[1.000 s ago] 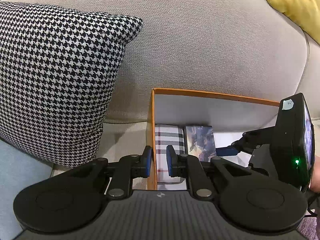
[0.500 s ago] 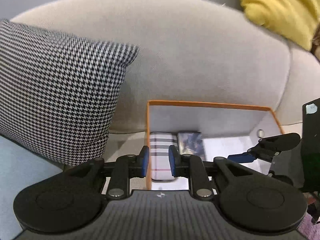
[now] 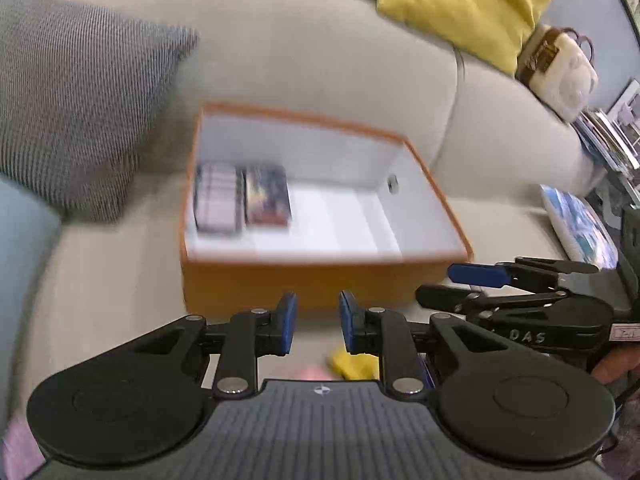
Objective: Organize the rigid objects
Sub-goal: 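Move both tools back to the pile of items, then grasp the black CLEAR bottle with the left tool while the right grasps the white cup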
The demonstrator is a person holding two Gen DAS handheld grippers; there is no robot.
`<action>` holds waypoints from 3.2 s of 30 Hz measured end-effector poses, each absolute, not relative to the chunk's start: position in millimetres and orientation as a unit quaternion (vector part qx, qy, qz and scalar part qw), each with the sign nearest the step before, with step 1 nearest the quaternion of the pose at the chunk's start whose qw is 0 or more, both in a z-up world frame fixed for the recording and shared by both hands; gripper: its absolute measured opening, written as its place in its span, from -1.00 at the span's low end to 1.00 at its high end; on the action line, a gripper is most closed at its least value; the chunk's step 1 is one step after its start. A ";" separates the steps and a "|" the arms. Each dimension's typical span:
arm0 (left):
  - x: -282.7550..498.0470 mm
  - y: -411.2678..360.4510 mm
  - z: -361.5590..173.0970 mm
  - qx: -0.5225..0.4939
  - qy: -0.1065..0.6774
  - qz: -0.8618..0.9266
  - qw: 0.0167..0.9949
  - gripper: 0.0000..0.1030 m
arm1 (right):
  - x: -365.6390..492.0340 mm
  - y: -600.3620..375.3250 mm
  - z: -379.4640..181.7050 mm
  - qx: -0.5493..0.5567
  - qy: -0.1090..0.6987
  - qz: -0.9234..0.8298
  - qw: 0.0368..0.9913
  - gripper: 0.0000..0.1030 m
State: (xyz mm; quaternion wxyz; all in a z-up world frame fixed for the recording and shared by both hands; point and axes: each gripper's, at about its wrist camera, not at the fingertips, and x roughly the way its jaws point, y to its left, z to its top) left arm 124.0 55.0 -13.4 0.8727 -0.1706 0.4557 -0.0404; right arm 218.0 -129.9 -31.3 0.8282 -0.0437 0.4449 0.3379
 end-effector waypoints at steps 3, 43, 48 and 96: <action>107.8 50.1 -31.2 -0.207 0.486 -0.047 0.848 -0.51 | 187.6 -154.1 -41.9 -0.020 0.466 0.313 0.827 0.11; 91.6 9.1 -145.9 -0.375 0.582 0.083 0.717 0.23 | 136.7 -149.5 -152.3 -0.091 0.541 0.233 0.803 0.19; 98.4 4.8 -152.2 -0.376 0.586 0.097 0.711 0.38 | 146.6 -141.0 -165.4 -0.116 0.550 0.210 0.800 0.19; 100.2 0.9 -108.2 -0.245 0.509 -0.009 0.825 -0.11 | 163.5 -173.6 -160.9 0.000 0.558 0.236 0.795 -0.03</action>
